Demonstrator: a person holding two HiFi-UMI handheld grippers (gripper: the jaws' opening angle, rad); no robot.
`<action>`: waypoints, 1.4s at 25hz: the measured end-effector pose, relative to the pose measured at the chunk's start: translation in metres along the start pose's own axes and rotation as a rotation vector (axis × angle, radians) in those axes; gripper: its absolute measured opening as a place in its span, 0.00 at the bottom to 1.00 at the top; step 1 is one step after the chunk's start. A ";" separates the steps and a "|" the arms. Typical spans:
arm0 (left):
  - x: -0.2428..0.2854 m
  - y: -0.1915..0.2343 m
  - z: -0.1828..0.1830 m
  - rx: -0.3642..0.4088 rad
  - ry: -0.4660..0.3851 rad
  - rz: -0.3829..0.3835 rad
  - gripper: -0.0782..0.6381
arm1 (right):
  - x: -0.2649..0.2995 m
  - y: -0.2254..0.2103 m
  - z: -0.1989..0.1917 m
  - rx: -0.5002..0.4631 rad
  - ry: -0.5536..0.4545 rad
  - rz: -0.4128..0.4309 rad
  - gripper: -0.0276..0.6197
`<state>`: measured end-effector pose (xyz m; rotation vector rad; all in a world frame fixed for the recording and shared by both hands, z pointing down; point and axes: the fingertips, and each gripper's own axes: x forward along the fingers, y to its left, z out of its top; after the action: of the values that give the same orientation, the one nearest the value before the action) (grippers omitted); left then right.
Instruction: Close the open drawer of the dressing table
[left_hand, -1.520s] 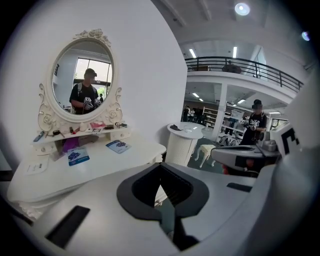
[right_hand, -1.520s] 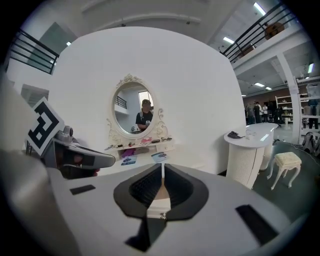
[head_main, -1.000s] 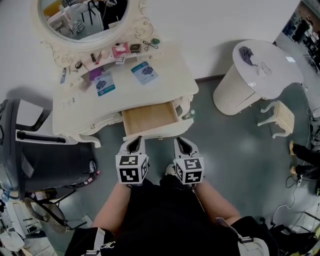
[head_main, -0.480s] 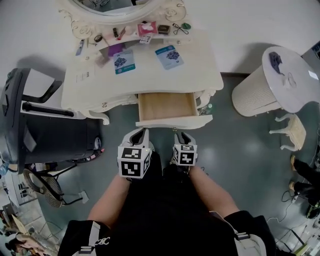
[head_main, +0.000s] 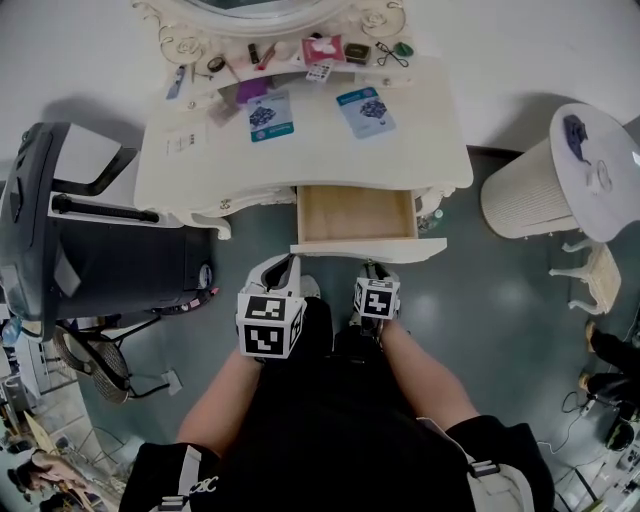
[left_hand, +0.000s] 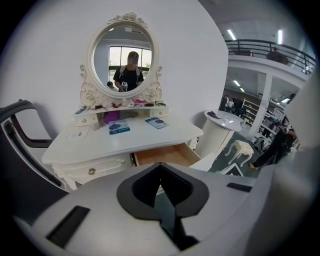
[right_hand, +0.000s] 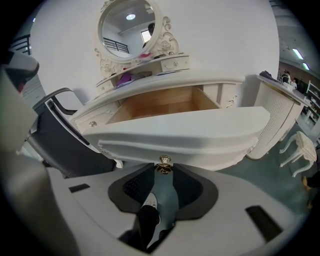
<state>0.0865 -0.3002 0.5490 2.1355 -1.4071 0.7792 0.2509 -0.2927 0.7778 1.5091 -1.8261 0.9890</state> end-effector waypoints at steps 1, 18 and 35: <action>0.001 0.003 -0.001 -0.004 0.002 0.002 0.12 | 0.001 0.000 0.001 -0.011 0.004 -0.008 0.20; 0.010 0.057 0.011 -0.018 0.007 0.024 0.12 | 0.044 -0.008 0.063 -0.016 -0.025 -0.106 0.21; 0.004 0.121 -0.001 -0.083 0.042 0.110 0.12 | 0.098 -0.007 0.148 -0.022 -0.118 -0.192 0.19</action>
<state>-0.0246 -0.3470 0.5613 1.9821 -1.5192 0.7873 0.2423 -0.4700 0.7744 1.7250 -1.7254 0.8014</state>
